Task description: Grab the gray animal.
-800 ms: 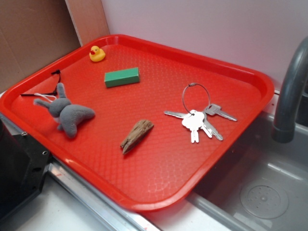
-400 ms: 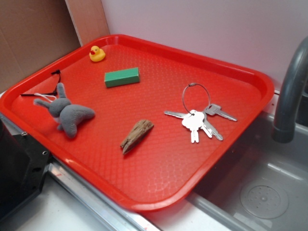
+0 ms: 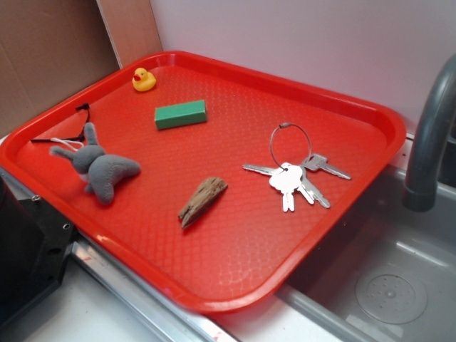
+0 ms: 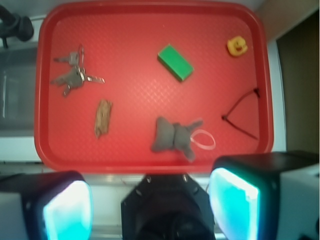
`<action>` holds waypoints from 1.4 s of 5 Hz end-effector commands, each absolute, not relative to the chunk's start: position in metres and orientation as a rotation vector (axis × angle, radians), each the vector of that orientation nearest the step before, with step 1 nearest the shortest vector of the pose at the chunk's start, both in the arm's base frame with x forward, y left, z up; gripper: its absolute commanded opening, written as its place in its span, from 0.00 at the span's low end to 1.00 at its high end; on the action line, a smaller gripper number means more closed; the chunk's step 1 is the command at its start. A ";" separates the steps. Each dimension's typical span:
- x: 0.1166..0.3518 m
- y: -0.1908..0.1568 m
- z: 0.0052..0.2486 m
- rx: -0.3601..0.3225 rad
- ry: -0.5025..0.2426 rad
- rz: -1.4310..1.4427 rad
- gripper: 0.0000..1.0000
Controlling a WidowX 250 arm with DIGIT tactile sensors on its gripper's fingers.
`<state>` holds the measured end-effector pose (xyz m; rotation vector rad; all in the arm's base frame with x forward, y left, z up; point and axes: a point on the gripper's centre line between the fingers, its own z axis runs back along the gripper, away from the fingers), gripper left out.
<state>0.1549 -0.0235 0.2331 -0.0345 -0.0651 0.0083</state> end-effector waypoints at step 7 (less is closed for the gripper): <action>0.145 0.043 0.032 -0.084 0.258 -1.143 1.00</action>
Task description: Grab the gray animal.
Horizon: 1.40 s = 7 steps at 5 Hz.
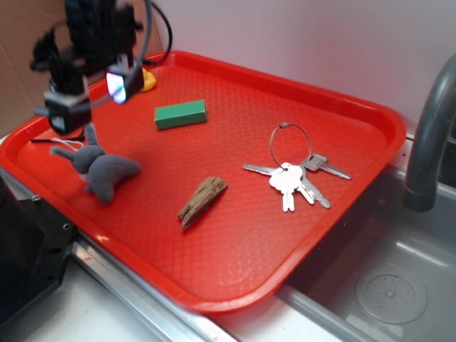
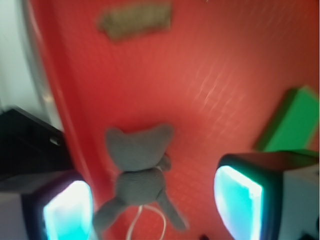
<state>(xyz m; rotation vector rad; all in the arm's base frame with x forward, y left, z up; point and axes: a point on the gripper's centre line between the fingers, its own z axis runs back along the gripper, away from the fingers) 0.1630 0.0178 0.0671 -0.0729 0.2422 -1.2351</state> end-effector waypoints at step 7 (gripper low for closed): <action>0.181 0.016 0.174 0.188 -0.070 -0.296 0.00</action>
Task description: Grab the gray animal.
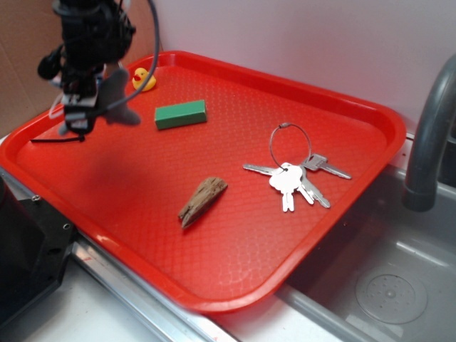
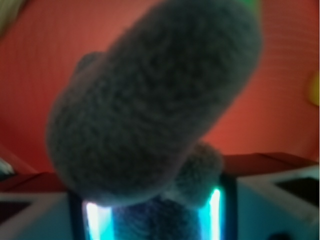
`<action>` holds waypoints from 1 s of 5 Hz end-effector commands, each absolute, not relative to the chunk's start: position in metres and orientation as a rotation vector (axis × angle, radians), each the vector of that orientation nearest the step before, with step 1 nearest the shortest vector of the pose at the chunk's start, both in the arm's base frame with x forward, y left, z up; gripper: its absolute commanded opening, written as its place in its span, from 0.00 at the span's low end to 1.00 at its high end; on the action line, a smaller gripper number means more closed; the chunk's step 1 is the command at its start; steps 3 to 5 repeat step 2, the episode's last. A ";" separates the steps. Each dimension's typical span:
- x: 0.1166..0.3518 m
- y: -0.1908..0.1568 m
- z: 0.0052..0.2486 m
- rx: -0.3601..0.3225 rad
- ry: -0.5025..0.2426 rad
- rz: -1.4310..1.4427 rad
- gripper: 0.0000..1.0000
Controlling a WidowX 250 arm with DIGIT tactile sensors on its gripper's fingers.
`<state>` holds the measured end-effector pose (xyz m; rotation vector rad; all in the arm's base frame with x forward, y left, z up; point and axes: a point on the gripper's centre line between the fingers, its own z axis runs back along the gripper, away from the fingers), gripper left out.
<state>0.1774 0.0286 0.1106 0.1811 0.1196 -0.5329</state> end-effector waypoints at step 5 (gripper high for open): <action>0.180 0.025 0.264 0.058 -0.170 0.034 0.00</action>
